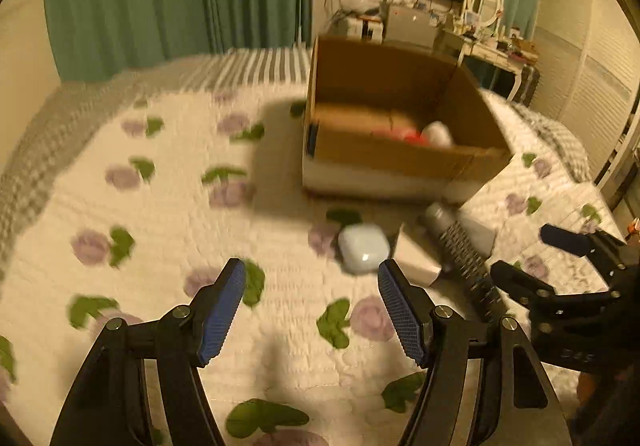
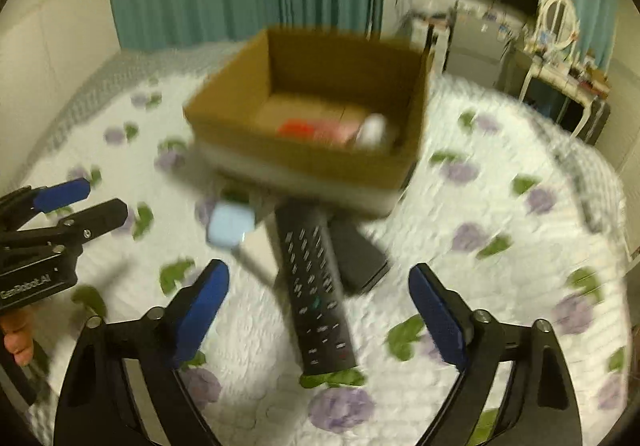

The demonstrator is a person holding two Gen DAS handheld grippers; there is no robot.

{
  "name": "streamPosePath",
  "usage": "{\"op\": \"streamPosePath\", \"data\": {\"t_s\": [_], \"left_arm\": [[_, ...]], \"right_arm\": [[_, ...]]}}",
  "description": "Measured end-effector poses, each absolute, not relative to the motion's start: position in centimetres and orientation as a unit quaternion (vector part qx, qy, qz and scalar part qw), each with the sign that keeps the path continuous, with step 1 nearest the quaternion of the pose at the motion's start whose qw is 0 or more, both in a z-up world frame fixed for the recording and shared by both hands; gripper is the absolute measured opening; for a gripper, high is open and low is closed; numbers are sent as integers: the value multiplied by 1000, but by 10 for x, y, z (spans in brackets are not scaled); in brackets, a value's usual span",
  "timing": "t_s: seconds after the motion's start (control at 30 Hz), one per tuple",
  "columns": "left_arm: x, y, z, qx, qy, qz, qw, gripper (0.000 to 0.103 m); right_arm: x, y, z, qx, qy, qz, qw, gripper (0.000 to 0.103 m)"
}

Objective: Organize rigid objects
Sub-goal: 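Grasp the black remote with the right gripper, then grasp the grey UGREEN power bank with the left gripper while the right holds the remote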

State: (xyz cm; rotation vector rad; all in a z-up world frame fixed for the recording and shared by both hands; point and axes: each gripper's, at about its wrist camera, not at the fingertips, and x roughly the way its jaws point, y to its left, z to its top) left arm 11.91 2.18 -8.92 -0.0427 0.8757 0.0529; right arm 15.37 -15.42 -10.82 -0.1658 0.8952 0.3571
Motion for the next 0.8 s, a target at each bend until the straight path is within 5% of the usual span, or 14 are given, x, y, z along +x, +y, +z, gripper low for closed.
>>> {"op": "streamPosePath", "data": {"t_s": [0.17,0.47,0.6,0.8], "left_arm": [[125,23,-120,-7,441,26,897,71],[126,25,-136,-8,459,25,888,71],[121,18,-125,-10,454,23,891,71],[119,-11,-109,-2,451,5,892,71]], "right_arm": [[172,-142,-152,-106,482,171,853,50],[186,-143,-175,-94,498,168,846,37],[168,-152,-151,-99,471,174,859,24],[148,-178,-114,-84,439,180,876,19]]}}
